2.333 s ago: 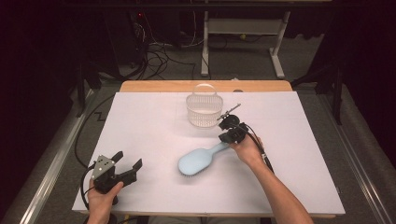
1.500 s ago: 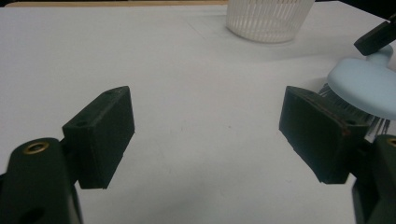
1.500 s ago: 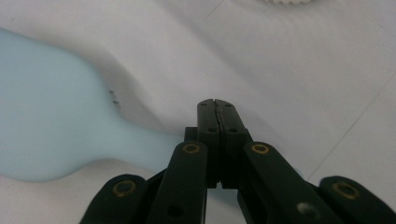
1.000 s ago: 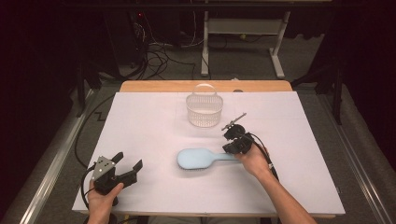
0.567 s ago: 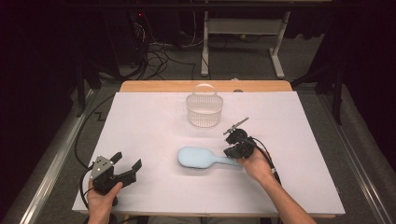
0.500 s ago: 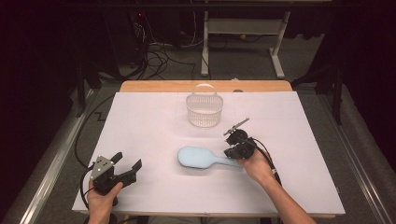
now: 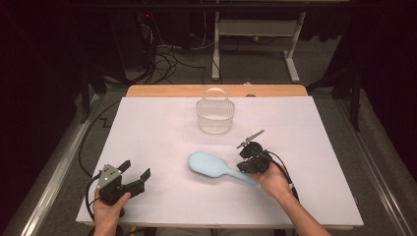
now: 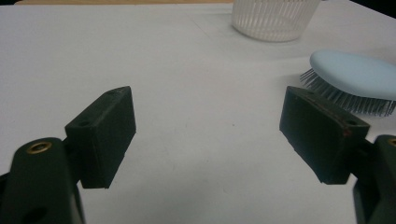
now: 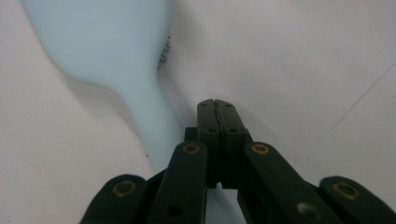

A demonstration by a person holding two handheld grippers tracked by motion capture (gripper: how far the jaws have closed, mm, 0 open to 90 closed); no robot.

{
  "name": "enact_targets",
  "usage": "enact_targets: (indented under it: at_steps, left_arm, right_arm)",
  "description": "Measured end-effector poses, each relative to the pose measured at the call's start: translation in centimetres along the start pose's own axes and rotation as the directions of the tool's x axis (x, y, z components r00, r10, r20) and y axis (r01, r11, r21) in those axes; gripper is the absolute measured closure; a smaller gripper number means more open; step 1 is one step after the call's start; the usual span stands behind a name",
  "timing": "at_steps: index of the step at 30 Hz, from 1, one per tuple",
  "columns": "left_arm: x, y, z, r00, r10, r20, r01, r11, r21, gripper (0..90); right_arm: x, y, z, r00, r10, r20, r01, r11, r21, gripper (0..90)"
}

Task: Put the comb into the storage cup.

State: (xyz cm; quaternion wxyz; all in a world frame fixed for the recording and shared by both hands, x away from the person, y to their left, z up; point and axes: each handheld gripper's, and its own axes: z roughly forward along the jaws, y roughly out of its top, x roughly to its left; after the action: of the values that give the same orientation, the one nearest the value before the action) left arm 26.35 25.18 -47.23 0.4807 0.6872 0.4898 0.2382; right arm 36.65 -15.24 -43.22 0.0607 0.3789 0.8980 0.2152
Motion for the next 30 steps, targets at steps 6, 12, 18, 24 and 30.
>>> enact_targets:
  at_steps: [6,12,18,24,30]
  left_arm:
    - [0.0,0.0,0.0,1.0,0.0,0.002,0.0,1.0,0.0,19.2]
    - [-0.2,0.0,0.1,0.9999,0.005,0.012,-0.005,1.0,0.001,19.1]
    - [-0.2,0.1,0.2,0.9999,0.01,0.012,-0.01,1.0,0.002,19.1]
    - [-0.2,0.1,0.1,0.9999,0.008,0.013,-0.008,1.0,0.0,19.2]
    - [-0.2,0.0,0.2,0.9998,0.005,0.017,-0.005,1.0,0.008,19.4]
  right_arm:
    - [0.3,-0.5,-0.2,1.0,0.001,-0.009,-0.001,1.0,-0.011,90.0]
    - [0.8,-1.0,-0.3,0.9999,-0.006,-0.015,0.006,1.0,-0.018,90.0]
    - [1.2,-1.3,-0.5,0.9997,-0.015,-0.018,0.015,1.0,-0.024,90.0]
    - [1.6,-1.8,-0.6,0.9995,-0.025,-0.02,0.024,0.999,-0.032,90.0]
    - [1.8,-2.3,-0.6,0.9992,-0.034,-0.02,0.033,0.999,-0.023,90.0]
